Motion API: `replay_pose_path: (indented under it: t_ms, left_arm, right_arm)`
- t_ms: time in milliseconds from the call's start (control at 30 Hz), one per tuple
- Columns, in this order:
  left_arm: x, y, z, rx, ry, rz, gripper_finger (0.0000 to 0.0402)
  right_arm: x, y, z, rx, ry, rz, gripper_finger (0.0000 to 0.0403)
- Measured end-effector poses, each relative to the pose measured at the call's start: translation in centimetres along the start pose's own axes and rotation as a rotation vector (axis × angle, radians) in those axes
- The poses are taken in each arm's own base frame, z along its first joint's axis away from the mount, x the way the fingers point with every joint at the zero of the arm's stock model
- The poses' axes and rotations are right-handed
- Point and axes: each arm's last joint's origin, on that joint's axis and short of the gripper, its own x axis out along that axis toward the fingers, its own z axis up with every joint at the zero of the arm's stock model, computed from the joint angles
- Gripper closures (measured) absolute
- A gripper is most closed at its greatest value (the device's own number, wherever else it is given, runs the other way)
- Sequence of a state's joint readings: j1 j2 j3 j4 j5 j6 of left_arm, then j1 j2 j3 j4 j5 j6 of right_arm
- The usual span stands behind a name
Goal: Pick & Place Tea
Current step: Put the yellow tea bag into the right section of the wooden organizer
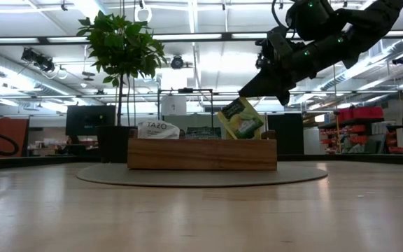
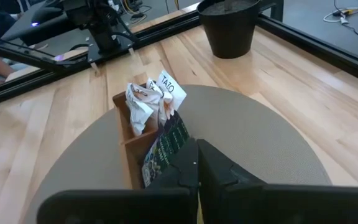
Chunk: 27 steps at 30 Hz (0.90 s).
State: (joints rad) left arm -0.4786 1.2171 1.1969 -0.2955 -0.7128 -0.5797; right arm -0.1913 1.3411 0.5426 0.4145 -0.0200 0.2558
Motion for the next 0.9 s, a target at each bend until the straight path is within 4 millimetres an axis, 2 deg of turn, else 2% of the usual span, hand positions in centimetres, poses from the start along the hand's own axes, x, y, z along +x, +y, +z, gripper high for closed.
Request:
replay_pose_path:
  t_ms: [433, 900]
  left_arm:
    - [0.0, 0.0, 0.0, 0.0, 0.0, 0.0, 0.0204]
    - [0.0, 0.0, 0.0, 0.012, 0.0, -0.001, 0.0204]
  right_arm:
    - [0.0, 0.0, 0.0, -0.006, 0.003, 0.007, 0.0403]
    - [1.6, -0.1, -1.0, 0.011, 0.003, 0.025, 0.0403]
